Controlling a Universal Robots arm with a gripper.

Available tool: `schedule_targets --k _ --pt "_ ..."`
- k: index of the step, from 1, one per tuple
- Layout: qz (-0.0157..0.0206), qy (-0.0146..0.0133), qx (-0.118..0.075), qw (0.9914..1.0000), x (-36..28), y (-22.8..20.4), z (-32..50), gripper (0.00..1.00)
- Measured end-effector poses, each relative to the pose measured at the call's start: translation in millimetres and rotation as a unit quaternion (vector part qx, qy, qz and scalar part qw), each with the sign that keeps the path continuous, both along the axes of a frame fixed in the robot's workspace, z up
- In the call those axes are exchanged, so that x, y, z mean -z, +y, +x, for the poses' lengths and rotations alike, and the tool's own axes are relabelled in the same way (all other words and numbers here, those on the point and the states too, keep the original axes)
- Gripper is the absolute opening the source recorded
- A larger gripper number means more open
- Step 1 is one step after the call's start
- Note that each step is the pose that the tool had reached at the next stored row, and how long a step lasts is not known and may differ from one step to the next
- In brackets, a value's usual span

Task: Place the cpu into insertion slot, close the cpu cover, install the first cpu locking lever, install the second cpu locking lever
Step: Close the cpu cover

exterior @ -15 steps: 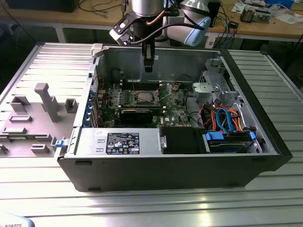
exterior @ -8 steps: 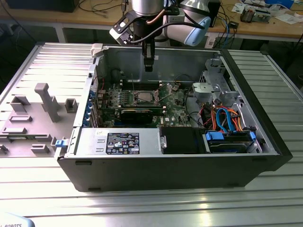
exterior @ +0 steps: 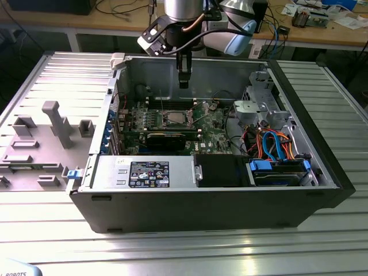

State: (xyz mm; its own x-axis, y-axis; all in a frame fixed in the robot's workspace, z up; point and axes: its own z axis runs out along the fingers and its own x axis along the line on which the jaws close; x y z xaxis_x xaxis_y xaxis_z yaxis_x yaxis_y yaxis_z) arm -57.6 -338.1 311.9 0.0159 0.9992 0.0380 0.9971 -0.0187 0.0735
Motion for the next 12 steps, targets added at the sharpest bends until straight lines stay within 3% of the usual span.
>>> schedule_targets --k 6,12 --pt "-0.0009 0.0004 0.000 1.00000 3.5 0.0 13.6 0.11" --pt "-0.0009 0.0005 0.000 1.00000 3.8 0.0 17.0 0.11"
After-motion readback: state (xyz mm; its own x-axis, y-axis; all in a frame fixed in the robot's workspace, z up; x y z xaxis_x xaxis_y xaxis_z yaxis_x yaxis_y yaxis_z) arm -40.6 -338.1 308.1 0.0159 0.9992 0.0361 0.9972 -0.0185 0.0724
